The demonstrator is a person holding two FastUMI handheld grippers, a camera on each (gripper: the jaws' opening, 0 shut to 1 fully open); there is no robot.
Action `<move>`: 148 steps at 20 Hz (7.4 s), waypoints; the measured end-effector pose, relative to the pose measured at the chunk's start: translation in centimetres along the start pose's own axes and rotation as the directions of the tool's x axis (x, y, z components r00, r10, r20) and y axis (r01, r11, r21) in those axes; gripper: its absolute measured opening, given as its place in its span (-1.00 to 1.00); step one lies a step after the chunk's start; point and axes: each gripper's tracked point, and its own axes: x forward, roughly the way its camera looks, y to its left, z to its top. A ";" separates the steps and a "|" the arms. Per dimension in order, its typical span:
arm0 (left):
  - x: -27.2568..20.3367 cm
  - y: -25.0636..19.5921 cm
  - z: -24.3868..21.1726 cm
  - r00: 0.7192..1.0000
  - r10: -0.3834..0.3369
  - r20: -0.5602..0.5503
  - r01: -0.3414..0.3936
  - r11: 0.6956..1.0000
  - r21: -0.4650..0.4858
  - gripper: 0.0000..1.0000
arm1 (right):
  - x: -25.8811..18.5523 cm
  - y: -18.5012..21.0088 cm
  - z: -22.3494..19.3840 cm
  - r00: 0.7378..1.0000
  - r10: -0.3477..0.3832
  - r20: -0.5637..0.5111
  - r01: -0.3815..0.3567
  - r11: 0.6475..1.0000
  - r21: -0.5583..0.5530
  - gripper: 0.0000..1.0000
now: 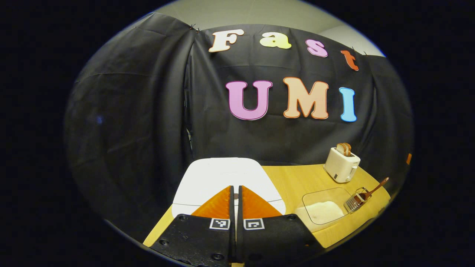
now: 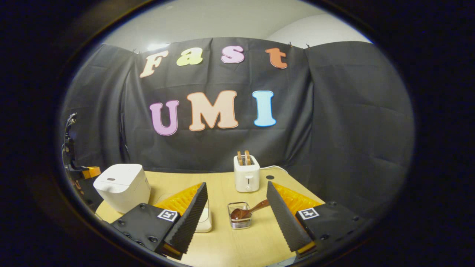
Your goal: Close the left gripper, press the button to open the rice cooker; take a wooden spoon from the chopstick holder with the right hand, scoop a spoonful of rice and pour it into the rice cooker, then put the wooden spoon back into the chopstick holder.
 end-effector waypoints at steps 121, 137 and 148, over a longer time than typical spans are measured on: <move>-0.2 -0.9 4.9 0.994 -0.058 0.092 0.063 0.997 -0.045 0.85 | 18.2 5.5 -4.3 0.981 0.193 -0.017 -0.173 0.910 0.377 -0.60; -0.7 3.0 1.2 0.998 -0.056 0.021 0.058 0.993 -0.104 0.85 | 18.1 20.0 -16.2 0.940 0.266 -0.213 -0.299 0.943 -0.145 -0.62; -0.9 4.8 0.5 0.998 -0.057 0.020 0.059 0.992 -0.110 0.86 | 15.8 24.2 -18.7 0.881 0.340 -0.329 -0.295 0.938 0.180 -0.60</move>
